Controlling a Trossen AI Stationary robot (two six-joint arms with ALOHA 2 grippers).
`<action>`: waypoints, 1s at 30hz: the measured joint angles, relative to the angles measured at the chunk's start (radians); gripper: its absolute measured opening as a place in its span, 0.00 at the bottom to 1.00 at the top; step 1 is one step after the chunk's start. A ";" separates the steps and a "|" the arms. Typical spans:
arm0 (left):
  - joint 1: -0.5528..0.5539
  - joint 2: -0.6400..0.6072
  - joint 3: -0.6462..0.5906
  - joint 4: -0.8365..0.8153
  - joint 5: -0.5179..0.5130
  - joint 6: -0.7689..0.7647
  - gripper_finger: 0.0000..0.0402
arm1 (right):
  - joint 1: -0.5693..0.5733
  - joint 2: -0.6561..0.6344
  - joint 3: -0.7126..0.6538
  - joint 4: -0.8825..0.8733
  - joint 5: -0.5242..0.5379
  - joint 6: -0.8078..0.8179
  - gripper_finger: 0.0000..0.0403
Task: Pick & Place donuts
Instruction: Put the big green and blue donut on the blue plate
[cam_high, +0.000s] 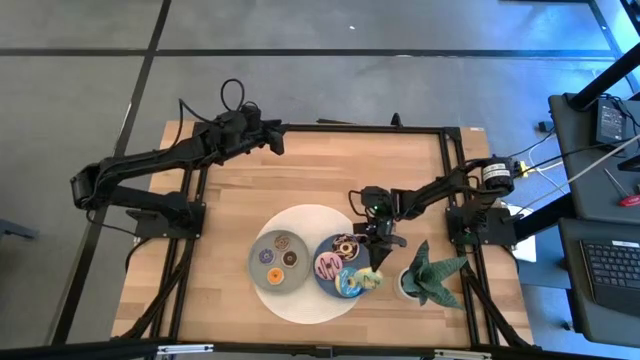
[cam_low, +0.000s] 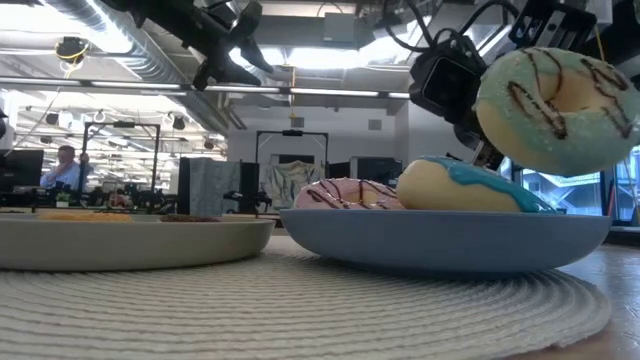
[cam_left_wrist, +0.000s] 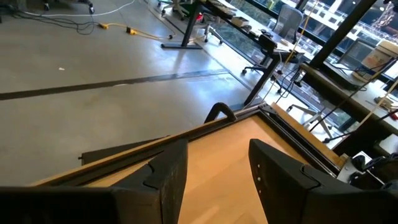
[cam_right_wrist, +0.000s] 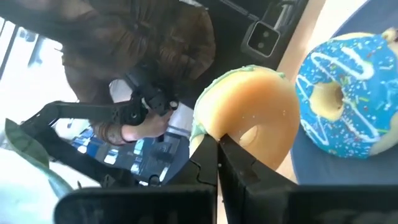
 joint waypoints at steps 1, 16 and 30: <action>0.000 0.000 0.000 0.000 -0.002 0.001 0.42 | 0.000 0.007 0.005 -0.002 -0.009 -0.003 0.01; 0.000 0.000 0.000 -0.010 -0.002 0.003 0.42 | -0.023 0.045 0.027 0.001 -0.027 0.020 0.03; 0.000 0.000 0.000 -0.016 -0.002 0.019 0.42 | -0.023 0.045 0.057 -0.003 -0.021 0.154 0.03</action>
